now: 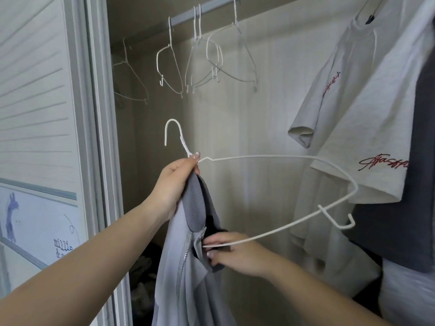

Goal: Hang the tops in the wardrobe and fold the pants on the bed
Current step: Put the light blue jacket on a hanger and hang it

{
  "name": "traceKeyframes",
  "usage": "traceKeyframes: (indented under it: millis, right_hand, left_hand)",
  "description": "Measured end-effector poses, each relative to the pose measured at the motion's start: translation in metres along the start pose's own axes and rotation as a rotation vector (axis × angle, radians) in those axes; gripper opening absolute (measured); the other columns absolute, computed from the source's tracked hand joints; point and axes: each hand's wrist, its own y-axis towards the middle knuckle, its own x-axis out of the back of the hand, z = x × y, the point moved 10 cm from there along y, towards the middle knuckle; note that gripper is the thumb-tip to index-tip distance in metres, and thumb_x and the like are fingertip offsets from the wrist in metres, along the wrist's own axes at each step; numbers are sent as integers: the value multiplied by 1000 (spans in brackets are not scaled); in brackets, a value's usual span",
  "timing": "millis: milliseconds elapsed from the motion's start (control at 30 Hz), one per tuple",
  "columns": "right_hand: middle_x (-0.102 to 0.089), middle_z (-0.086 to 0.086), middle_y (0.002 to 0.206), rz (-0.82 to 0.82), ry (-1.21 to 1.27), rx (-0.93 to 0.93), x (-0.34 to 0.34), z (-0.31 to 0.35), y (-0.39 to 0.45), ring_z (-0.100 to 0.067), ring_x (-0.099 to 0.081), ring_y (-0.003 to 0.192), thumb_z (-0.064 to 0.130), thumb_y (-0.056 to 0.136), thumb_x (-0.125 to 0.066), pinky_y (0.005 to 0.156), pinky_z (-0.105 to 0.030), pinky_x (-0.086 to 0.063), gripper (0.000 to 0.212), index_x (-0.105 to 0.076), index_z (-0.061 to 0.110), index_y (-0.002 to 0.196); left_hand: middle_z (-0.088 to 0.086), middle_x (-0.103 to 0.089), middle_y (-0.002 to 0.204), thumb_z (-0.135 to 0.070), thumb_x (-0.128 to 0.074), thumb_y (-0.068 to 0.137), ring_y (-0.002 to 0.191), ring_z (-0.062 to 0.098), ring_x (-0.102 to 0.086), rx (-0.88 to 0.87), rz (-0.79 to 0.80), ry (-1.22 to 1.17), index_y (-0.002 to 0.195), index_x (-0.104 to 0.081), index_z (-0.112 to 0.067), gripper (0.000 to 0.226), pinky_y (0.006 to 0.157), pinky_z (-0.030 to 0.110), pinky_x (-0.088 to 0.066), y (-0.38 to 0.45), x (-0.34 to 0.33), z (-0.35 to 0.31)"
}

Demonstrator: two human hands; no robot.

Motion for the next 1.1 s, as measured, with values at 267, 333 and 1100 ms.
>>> traceKeyframes:
  millis: [267,333,1100]
  right_hand:
    - [-62,-1,81,279,-452,-1,-45,-5,-6,-15,-58,75,37,83,-69,71,-27,-48,27,-59,12,88]
    - [-62,-3,84,351,-421,-10,-52,0,-14,-12,-59,66,35,85,-68,69,-27,-51,26,-58,11,91]
    - [-63,-1,112,102,-1175,-130,125,-3,-23,-24,-58,106,30,84,-62,83,-36,-48,23,-61,22,106]
  left_hand:
    - [-7,-43,52,-46,-63,85,48,6,-44,41,-194,-150,51,-53,-23,42,50,17,-41,-1,40,11]
    - [-7,-44,54,-46,-64,82,52,10,-45,56,-291,-204,50,-53,-24,41,58,23,-42,-2,55,18]
    - [-12,-59,75,-14,-53,90,68,1,-51,-99,-116,258,71,-62,-27,24,70,23,-40,21,75,61]
